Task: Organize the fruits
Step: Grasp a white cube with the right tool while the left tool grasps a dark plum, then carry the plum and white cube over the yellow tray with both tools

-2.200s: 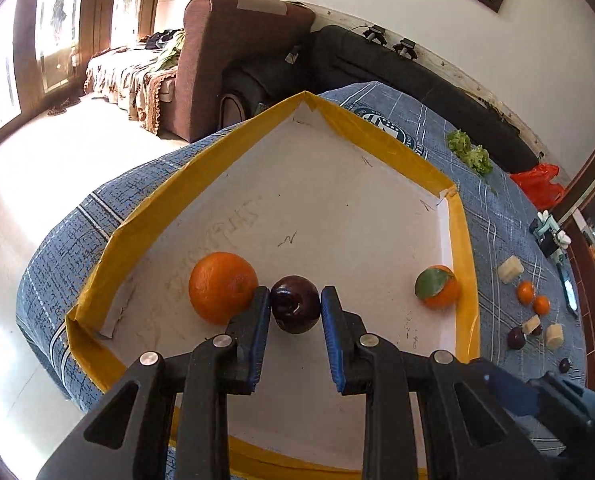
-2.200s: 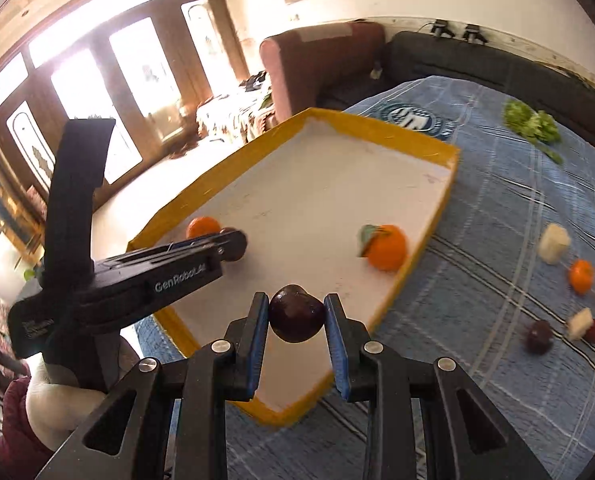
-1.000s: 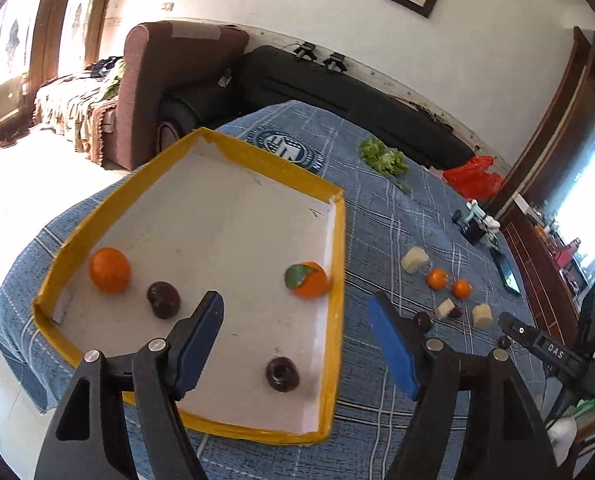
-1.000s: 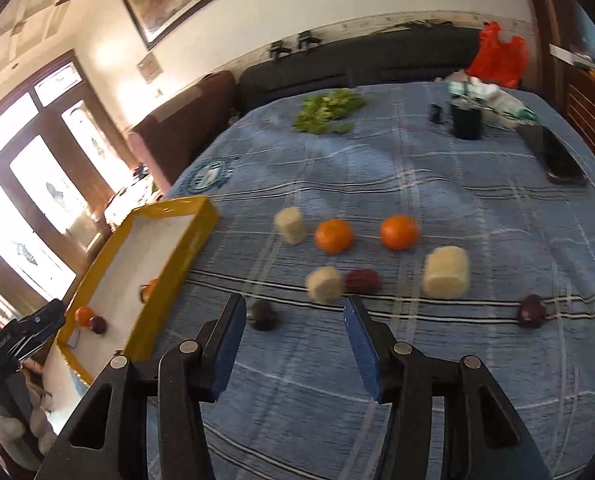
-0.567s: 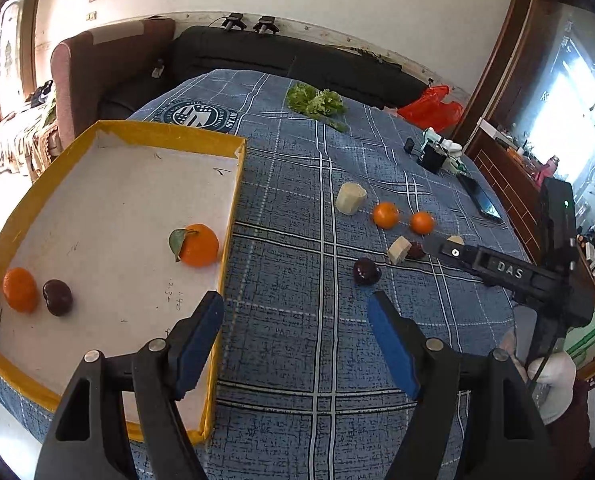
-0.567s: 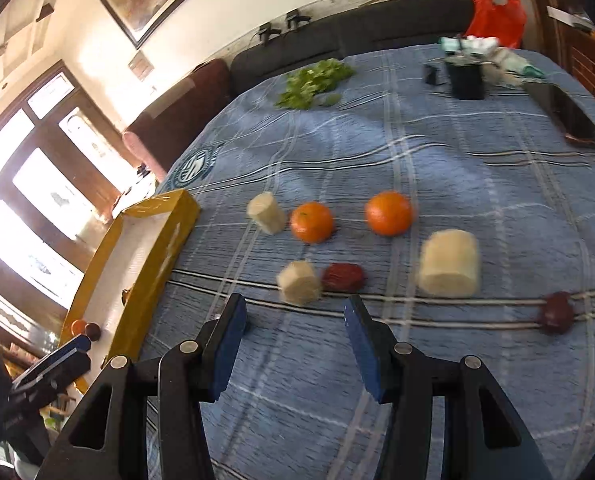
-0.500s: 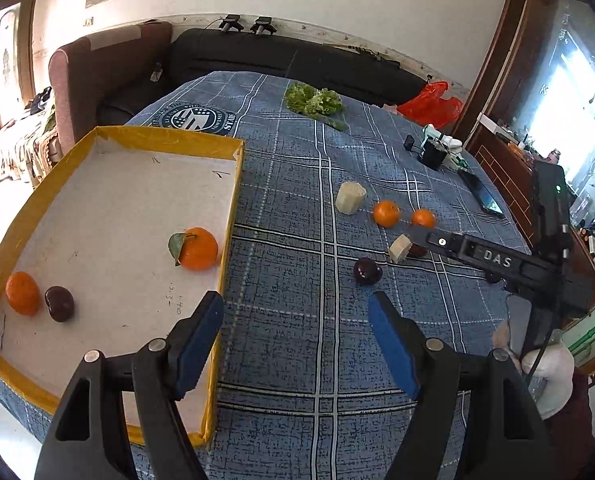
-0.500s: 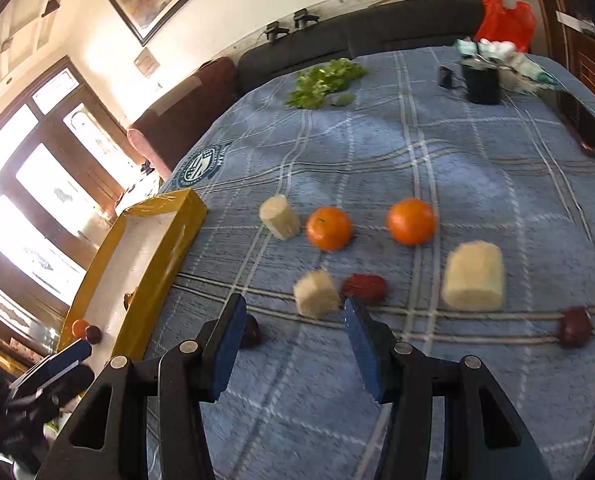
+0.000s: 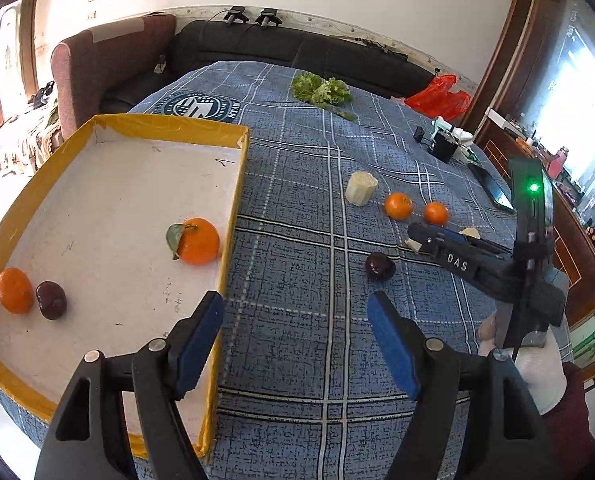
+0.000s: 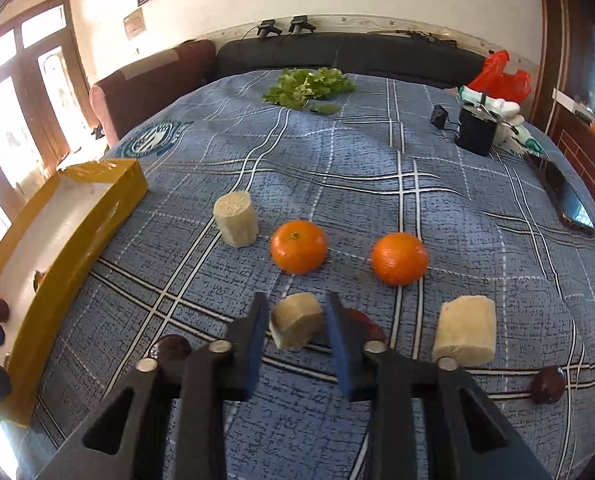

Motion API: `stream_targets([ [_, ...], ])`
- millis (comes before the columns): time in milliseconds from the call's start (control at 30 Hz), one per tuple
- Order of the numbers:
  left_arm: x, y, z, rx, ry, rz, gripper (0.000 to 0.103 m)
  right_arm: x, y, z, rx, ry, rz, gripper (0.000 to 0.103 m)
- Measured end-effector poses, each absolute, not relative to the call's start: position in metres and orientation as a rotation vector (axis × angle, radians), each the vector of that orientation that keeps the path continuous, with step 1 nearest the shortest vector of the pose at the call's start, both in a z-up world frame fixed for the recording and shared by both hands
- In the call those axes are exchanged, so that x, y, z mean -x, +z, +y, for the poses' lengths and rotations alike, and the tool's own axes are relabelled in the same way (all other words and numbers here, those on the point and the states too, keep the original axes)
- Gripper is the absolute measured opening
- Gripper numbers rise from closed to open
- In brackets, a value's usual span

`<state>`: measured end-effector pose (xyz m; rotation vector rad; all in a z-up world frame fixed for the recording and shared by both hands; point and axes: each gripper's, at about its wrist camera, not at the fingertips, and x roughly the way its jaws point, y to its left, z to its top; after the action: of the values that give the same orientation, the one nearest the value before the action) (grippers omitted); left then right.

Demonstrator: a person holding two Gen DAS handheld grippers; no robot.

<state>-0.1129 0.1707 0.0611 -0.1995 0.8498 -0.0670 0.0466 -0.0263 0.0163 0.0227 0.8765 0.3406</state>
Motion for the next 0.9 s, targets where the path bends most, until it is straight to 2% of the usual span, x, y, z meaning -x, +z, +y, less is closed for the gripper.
stream_targets([
  [333,0.077,0.046,0.122,0.100,-0.143,0.889,0.074,-0.056,0.028,-0.064,-0.288,0.444,0.861,0.029],
  [533,0.040,0.024,0.090,-0.005,-0.161,0.913,0.073,-0.055,0.032,-0.068,-0.326,0.457,0.854,0.030],
  [567,0.036,0.020,0.088,-0.014,-0.160,0.922,0.069,-0.055,0.033,-0.069,-0.331,0.461,0.854,0.030],
  [633,0.029,0.010,0.084,-0.019,-0.169,0.951,0.053,-0.055,0.033,-0.070,-0.335,0.462,0.851,0.030],
  [700,0.028,0.008,0.080,-0.045,-0.154,0.938,0.032,-0.054,0.033,-0.070,-0.334,0.458,0.851,0.030],
  [733,0.029,0.007,0.078,-0.048,-0.162,0.943,0.028,-0.055,0.032,-0.070,-0.336,0.458,0.852,0.030],
  [900,0.038,0.017,0.089,0.018,-0.154,0.919,0.028,-0.054,0.033,-0.071,-0.333,0.456,0.849,0.030],
])
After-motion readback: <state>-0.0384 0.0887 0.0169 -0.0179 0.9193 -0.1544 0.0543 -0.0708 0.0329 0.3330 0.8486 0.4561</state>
